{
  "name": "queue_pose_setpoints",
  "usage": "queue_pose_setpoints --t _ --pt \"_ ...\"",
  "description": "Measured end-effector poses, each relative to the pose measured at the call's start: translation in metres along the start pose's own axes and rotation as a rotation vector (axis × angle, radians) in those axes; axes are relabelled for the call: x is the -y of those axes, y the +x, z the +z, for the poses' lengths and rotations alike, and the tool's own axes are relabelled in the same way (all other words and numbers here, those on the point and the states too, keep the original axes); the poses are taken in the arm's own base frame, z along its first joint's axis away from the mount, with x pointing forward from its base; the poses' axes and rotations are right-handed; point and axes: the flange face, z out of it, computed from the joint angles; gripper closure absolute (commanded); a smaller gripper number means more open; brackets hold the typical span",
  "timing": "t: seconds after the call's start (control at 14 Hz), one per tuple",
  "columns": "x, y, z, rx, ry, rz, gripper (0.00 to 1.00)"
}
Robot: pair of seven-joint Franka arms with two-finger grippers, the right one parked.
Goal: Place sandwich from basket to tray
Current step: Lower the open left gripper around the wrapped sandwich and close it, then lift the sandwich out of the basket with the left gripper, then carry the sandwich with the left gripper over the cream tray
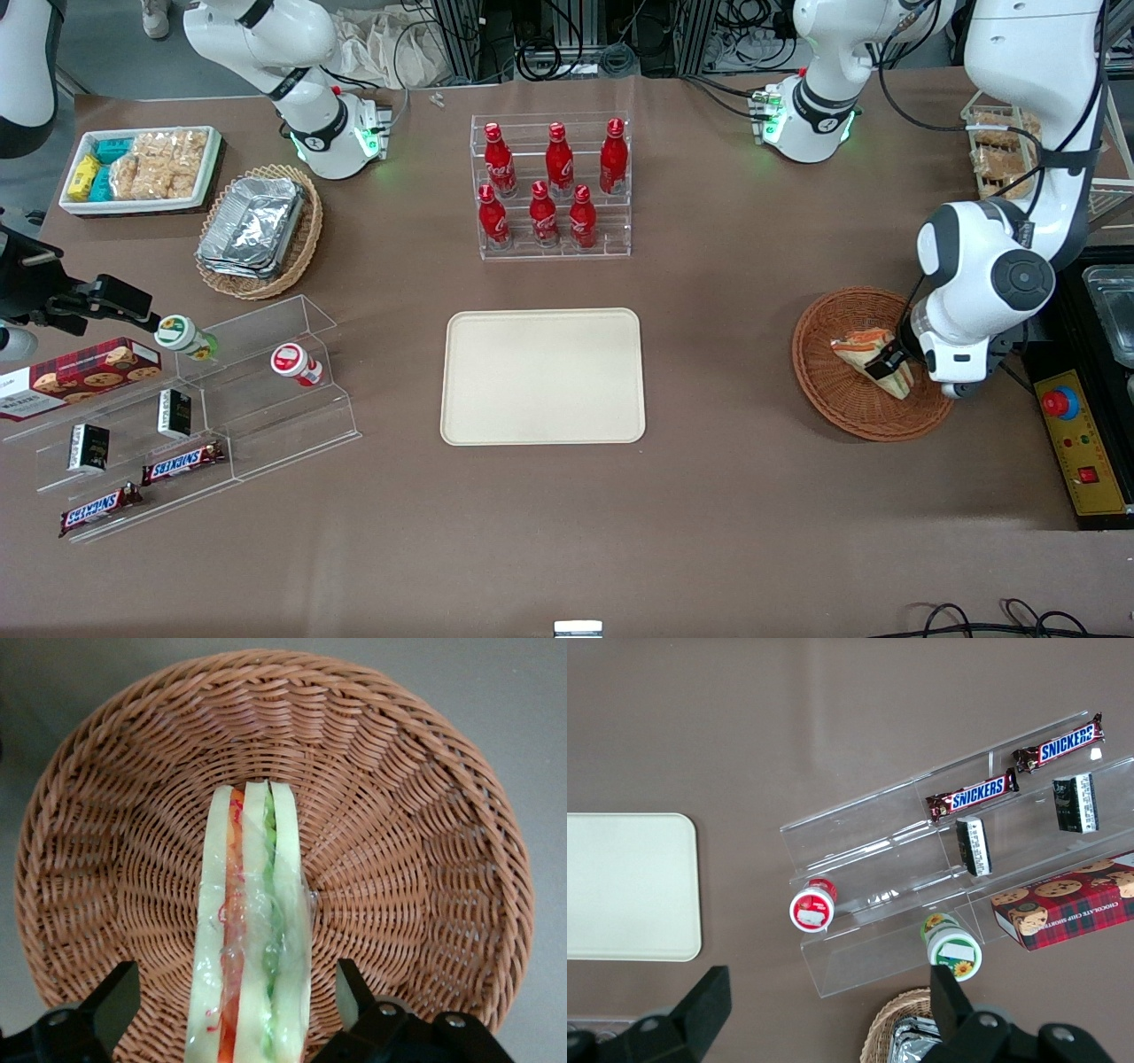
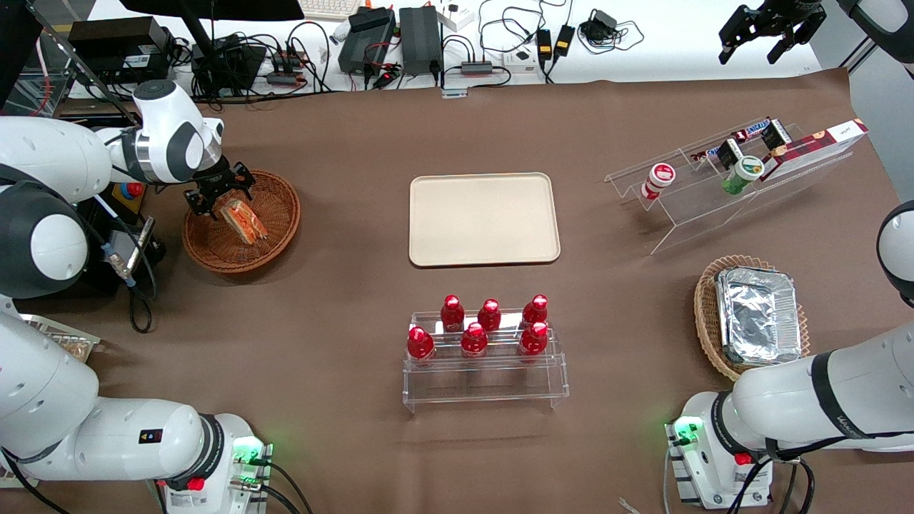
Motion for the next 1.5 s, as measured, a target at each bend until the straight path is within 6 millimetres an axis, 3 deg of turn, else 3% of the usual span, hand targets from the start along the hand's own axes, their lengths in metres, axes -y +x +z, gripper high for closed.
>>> queue_pose_setpoints --t 0.07,0.29,0.36,0.64,0.79,0.93,1.14,1.29,1.5 --pt "-0.002 -0.001 0.004 0.001 0.001 -0.018 0.25" --pt "-0.008 -0.007 0.008 0.003 0.003 -0.045 0.9" --pt "-0.008 -0.007 0.008 0.003 0.003 -0.05 1.0" --pt "-0.008 -0.007 -0.001 0.012 0.013 -0.067 1.0" --pt "-0.012 -0.008 -0.023 0.033 0.038 -0.063 1.0" --pt "-0.019 -0.015 -0.058 0.051 0.06 -0.047 1.0" --pt "-0.045 -0.045 -0.117 0.075 0.092 0.016 1.0" --pt "-0.073 -0.072 -0.152 0.072 0.091 0.078 1.0" --pt "-0.109 -0.119 -0.173 0.062 0.074 0.177 1.0"
